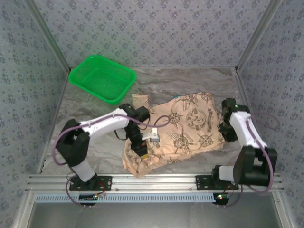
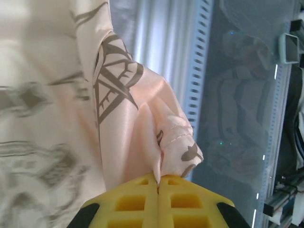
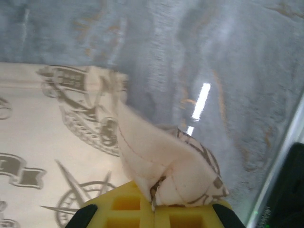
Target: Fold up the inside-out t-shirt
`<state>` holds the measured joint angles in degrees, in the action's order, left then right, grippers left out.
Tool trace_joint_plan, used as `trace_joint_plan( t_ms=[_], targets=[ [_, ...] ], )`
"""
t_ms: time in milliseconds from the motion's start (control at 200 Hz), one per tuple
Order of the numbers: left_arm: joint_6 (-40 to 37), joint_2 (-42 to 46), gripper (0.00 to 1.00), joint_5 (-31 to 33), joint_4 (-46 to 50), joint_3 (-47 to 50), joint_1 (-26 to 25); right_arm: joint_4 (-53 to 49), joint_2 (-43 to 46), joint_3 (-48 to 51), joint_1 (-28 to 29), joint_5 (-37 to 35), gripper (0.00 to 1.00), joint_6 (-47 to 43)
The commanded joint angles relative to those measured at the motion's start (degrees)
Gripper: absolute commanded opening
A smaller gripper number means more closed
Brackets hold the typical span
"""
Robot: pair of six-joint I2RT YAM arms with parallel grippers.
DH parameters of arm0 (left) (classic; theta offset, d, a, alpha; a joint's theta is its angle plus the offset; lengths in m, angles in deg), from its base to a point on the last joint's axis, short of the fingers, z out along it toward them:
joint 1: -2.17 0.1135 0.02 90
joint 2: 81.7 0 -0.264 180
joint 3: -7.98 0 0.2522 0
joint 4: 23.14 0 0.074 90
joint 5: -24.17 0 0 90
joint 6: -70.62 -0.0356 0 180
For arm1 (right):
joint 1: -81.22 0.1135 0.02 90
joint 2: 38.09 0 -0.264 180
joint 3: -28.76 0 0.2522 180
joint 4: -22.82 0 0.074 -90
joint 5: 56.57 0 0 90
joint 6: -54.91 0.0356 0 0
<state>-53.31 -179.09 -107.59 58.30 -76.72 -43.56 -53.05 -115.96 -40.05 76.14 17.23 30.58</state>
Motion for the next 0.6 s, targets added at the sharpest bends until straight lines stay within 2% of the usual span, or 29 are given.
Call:
trace_joint_plan(
  t_ms=[0, 90, 130, 185, 260, 285, 300, 360, 405, 445, 470, 485, 545, 595],
  targets=[
    [-7.0, -2.5, 0.0, 2.9, 1.0, -6.0, 3.3, 1.1, -7.2, -4.4, 1.4, -2.9, 0.0, 2.5],
    [-8.4, -6.6, 0.0, -0.5, -2.3, -9.0, 6.4, 3.3, -12.5, -6.7, 1.7, -1.8, 0.0, 2.7],
    [-8.2, -8.2, 0.08, -2.3, -3.9, -9.9, 7.6, 4.3, -14.6, -7.6, 1.9, -2.1, 0.0, 3.0],
    [-7.6, -9.9, 0.13, -4.3, -6.6, -10.2, 9.3, 5.6, -17.0, -8.6, 1.9, -1.8, 0.03, 2.5],
    [-6.2, -11.3, 0.14, -3.4, -7.2, -11.5, 11.3, 5.2, -19.0, -11.0, 1.3, -1.7, 0.04, 1.8],
    [-4.6, -11.2, 0.16, -2.3, -7.9, -11.6, 12.0, 5.7, -19.1, -11.7, 1.0, -1.5, 0.09, 1.1],
    [-3.3, -11.0, 0.2, -1.5, -8.5, -11.6, 12.3, 6.2, -19.2, -12.0, 0.9, -1.3, 0.14, 0.3],
    [1.2, -9.3, 0.34, 2.5, -11.0, -10.5, 13.9, 5.8, -19.2, -12.8, 0.0, 0.2, 0.38, -1.4],
    [6.5, -6.8, 0.37, 5.6, -14.4, -8.1, 15.2, 5.8, -18.6, -12.8, -0.4, 0.8, 0.54, -2.1],
    [13.0, -4.1, 0.42, 8.0, -17.7, -5.5, 16.8, 6.2, -17.4, -12.5, -0.8, 1.3, 0.57, -3.0],
    [17.3, -2.3, 0.54, 9.5, -19.3, -4.0, 17.6, 6.1, -16.4, -11.8, -1.0, 1.4, 0.58, -3.4],
    [19.6, -1.2, 0.56, 10.4, -20.1, -3.2, 18.1, 6.2, -15.6, -11.4, -1.1, 1.4, 0.59, -3.7],
    [29.3, 3.6, 0.59, 14.0, -20.8, -0.5, 19.0, 5.8, -12.8, -9.5, -1.2, 1.7, 0.63, -5.0],
    [34.6, 7.8, 0.59, 12.0, -20.5, 2.1, 18.8, 5.7, -10.5, -8.2, -1.1, 2.4, 0.66, -7.7]
  ],
)
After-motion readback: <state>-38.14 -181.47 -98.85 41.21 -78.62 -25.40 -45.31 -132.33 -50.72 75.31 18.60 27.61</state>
